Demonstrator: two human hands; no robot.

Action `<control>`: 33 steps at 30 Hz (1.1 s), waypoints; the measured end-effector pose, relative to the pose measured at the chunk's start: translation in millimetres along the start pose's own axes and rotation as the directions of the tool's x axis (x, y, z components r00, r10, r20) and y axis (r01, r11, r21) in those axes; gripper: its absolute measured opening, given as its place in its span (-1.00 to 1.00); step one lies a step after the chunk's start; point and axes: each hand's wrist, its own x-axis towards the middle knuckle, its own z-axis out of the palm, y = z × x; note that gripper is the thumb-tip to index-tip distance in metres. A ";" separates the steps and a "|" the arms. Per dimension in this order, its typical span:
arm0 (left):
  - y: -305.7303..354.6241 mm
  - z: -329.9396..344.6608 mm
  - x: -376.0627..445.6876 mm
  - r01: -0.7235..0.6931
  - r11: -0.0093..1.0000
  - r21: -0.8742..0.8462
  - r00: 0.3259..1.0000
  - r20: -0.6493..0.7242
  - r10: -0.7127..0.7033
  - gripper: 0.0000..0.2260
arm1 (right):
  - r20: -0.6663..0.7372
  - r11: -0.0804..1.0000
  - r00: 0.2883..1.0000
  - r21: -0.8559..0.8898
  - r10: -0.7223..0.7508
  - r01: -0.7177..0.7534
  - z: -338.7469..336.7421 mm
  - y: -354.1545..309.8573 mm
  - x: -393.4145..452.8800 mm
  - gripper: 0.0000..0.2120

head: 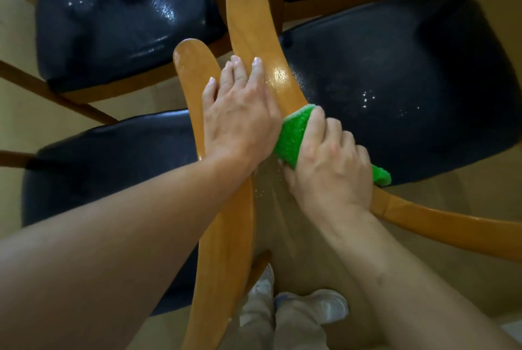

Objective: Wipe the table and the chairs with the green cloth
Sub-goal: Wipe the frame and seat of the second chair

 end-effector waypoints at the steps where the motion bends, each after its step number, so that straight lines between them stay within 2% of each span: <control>1: -1.0 -0.3 -0.7 0.001 1.000 -0.023 1.000 -0.003 -0.001 -0.53 | 0.003 1.000 1.000 0.020 0.000 0.000 0.0 -6.8 6.7 -0.39; 5: -2.0 -2.3 -0.3 0.016 0.995 -0.097 1.000 -0.004 -0.016 -0.51 | 0.046 0.990 0.999 0.142 -0.023 0.017 -2.3 -8.7 18.4 -0.26; 8: -1.0 -2.7 0.2 0.009 0.996 -0.085 1.000 0.001 -0.009 -0.51 | 0.168 0.959 0.985 0.285 -0.049 -0.001 -7.6 14.7 8.8 -0.13; 12: -1.0 -2.4 0.5 0.005 0.998 -0.070 1.000 0.003 -0.005 -0.53 | 0.406 0.967 0.912 0.251 -0.057 -0.051 -16.2 62.5 -5.6 -0.33; 15: -0.6 -1.6 -1.1 -0.008 1.000 -0.022 1.000 0.007 0.008 -0.52 | 0.461 0.907 0.883 0.404 -0.092 -0.117 -20.7 76.0 -3.2 -0.42; 17: -0.6 -1.1 0.1 -0.005 1.000 0.005 1.000 0.014 0.005 -0.50 | 0.462 0.794 0.883 0.564 -0.078 -0.225 -18.5 67.5 6.4 -0.50; 20: 0.6 -1.4 1.8 0.011 1.000 0.018 1.000 0.014 -0.011 -0.49 | 0.511 0.516 0.858 0.750 -0.055 -0.414 -10.3 40.9 42.4 -0.51; 23: 1.7 -2.9 1.6 0.000 1.000 0.021 1.000 0.006 0.000 -0.47 | 0.581 0.255 0.808 0.799 -0.098 -0.544 -9.4 14.8 94.5 -0.59; 26: 2.3 -3.7 1.3 -0.005 1.000 0.031 1.000 0.011 0.004 -0.47 | 0.557 0.116 0.812 0.830 -0.174 -0.545 -12.8 -6.5 137.1 -0.59; 28: 2.9 -3.8 1.8 -0.005 0.999 0.046 0.999 0.034 0.003 -0.46 | 0.539 0.102 0.825 0.842 -0.168 -0.530 -13.7 -14.9 152.4 -0.54; 30: 3.0 -3.9 2.7 -0.008 0.998 0.055 0.999 0.052 0.006 -0.45 | 0.521 0.144 0.838 0.852 -0.160 -0.503 -14.2 -17.2 154.6 -0.55; 33: 2.4 -4.5 2.2 -0.016 0.997 0.069 0.997 0.081 0.010 -0.47 | 0.498 0.368 0.860 0.825 -0.114 -0.429 -14.0 -7.0 130.9 -0.59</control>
